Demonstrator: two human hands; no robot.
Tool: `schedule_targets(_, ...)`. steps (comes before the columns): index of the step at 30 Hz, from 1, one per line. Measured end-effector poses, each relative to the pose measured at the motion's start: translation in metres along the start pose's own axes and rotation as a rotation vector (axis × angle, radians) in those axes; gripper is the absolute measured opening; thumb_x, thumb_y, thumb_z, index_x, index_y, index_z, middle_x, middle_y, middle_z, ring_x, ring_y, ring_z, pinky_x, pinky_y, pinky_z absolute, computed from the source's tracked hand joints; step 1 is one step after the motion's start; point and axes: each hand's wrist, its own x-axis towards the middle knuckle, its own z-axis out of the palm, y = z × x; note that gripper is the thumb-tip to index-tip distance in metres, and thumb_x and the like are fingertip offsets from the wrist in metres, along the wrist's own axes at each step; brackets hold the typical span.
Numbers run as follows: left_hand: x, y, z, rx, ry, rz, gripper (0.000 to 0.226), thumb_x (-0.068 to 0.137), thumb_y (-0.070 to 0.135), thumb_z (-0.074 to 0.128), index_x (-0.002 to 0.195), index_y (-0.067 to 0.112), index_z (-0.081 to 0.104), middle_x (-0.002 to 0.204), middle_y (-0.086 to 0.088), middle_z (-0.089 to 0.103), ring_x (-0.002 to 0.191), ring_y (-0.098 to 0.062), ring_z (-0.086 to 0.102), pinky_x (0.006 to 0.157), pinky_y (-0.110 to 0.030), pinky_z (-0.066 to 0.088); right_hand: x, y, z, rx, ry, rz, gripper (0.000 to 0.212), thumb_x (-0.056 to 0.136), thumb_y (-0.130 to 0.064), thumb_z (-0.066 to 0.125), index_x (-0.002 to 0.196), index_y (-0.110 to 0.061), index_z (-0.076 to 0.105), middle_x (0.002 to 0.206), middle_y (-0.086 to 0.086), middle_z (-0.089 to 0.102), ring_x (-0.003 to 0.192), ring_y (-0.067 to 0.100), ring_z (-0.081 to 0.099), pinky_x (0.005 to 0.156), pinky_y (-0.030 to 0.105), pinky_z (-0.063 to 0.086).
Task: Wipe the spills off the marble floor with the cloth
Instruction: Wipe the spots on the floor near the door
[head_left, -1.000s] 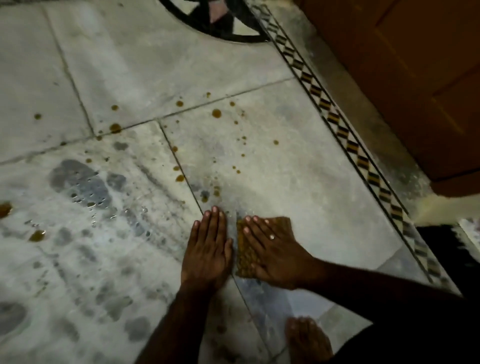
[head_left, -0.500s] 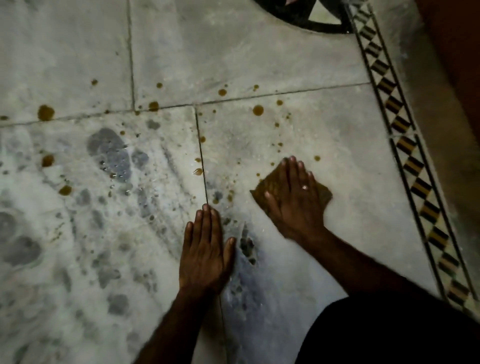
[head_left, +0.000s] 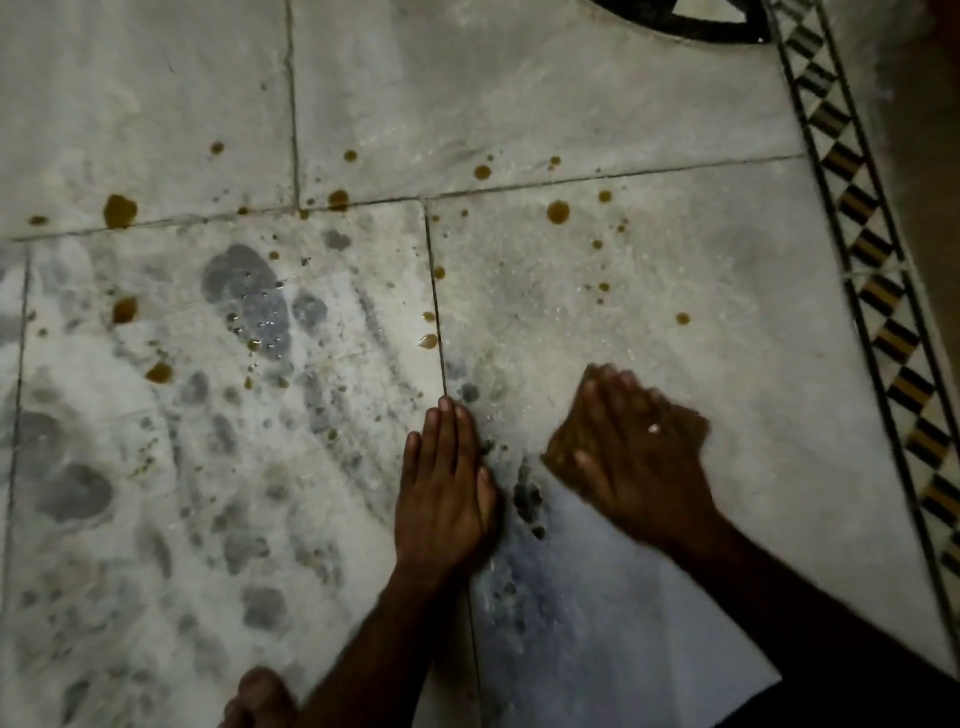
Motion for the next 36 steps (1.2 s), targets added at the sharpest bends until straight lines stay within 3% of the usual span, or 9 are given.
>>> schedule_targets(3, 0.006, 0.007, 0.001, -0.005, -0.002, -0.028, 0.065, 0.096, 0.029, 0.031, 0.154, -0.001, 0.029, 0.162, -0.019, 0.027, 0.152, -0.03, 0.024, 0.124, -0.047, 0.017, 0.06, -0.005, -0.003, 0.019, -0.003, 0.136, 0.071, 0.106, -0.045, 0.035, 0.162, -0.003, 0.026, 0.169, 0.02, 0.027, 0.156, 0.038, 0.028, 0.127, 0.054, 0.023)
schedule_targets(11, 0.008, 0.005, -0.005, -0.082, 0.053, 0.074, 0.066, 0.093, 0.028, 0.034, 0.151, -0.004, 0.034, 0.16, -0.022, 0.028, 0.15, -0.031, 0.024, 0.123, -0.044, 0.011, -0.005, -0.04, -0.001, 0.031, -0.014, -0.251, 0.064, 0.107, -0.046, 0.04, 0.16, -0.012, 0.037, 0.17, 0.011, 0.027, 0.157, 0.03, 0.028, 0.128, 0.048, 0.022)
schedule_targets(16, 0.033, 0.036, 0.002, -0.072, 0.012, 0.068, 0.065, 0.094, 0.029, 0.035, 0.152, -0.003, 0.034, 0.161, -0.021, 0.028, 0.15, -0.033, 0.028, 0.121, -0.046, 0.02, -0.013, 0.04, 0.001, -0.212, 0.076, 0.303, 0.068, 0.109, -0.038, 0.041, 0.159, 0.005, 0.026, 0.167, 0.026, 0.026, 0.155, 0.043, 0.026, 0.123, 0.057, 0.03)
schedule_targets(18, 0.046, 0.045, 0.007, -0.069, -0.005, 0.059, 0.065, 0.097, 0.03, 0.033, 0.153, -0.002, 0.03, 0.163, -0.02, 0.025, 0.152, -0.031, 0.024, 0.122, -0.047, 0.019, 0.038, 0.055, -0.001, -0.087, 0.1, 0.47, 0.07, 0.11, -0.042, 0.032, 0.162, 0.003, 0.019, 0.169, 0.026, 0.021, 0.157, 0.041, 0.022, 0.126, 0.056, 0.025)
schedule_targets(21, 0.058, 0.05, 0.012, -0.057, -0.003, 0.058, 0.064, 0.098, 0.029, 0.033, 0.154, -0.001, 0.028, 0.163, -0.019, 0.025, 0.152, -0.03, 0.023, 0.123, -0.046, 0.019, 0.093, 0.032, 0.008, 0.006, 0.089, 0.346, 0.071, 0.109, -0.047, 0.027, 0.161, 0.0, 0.025, 0.168, 0.024, 0.024, 0.156, 0.041, 0.025, 0.127, 0.055, 0.022)
schedule_targets(26, 0.051, 0.04, 0.008, -0.095, 0.02, 0.108, 0.066, 0.094, 0.028, 0.034, 0.152, -0.002, 0.032, 0.161, -0.02, 0.028, 0.151, -0.032, 0.026, 0.123, -0.048, 0.017, 0.013, 0.011, -0.001, -0.014, -0.021, -0.131, 0.066, 0.107, -0.045, 0.038, 0.162, -0.01, 0.03, 0.171, 0.013, 0.023, 0.158, 0.031, 0.024, 0.128, 0.049, 0.022)
schedule_targets(29, 0.052, 0.043, 0.01, -0.084, 0.009, 0.098, 0.067, 0.094, 0.028, 0.037, 0.154, 0.0, 0.03, 0.163, -0.018, 0.026, 0.152, -0.03, 0.024, 0.123, -0.048, 0.019, 0.002, 0.061, -0.001, -0.082, 0.064, 0.045, 0.067, 0.107, -0.04, 0.044, 0.161, -0.004, 0.029, 0.17, 0.018, 0.025, 0.156, 0.037, 0.027, 0.124, 0.056, 0.029)
schedule_targets(33, 0.05, 0.044, 0.014, -0.079, 0.015, 0.097, 0.066, 0.094, 0.026, 0.037, 0.154, -0.001, 0.028, 0.163, -0.019, 0.025, 0.152, -0.031, 0.023, 0.123, -0.048, 0.019, 0.101, 0.077, 0.002, -0.028, 0.078, 0.414, 0.071, 0.11, -0.049, 0.02, 0.162, -0.001, 0.025, 0.169, 0.022, 0.024, 0.157, 0.038, 0.025, 0.127, 0.053, 0.023)
schedule_targets(36, 0.053, 0.043, 0.014, -0.103, 0.037, 0.071, 0.065, 0.095, 0.026, 0.035, 0.152, -0.004, 0.032, 0.162, -0.021, 0.028, 0.151, -0.034, 0.026, 0.123, -0.048, 0.02, 0.139, 0.032, 0.008, -0.019, 0.114, 0.194, 0.069, 0.109, -0.049, 0.029, 0.16, -0.002, 0.032, 0.167, 0.022, 0.031, 0.154, 0.039, 0.032, 0.126, 0.053, 0.025)
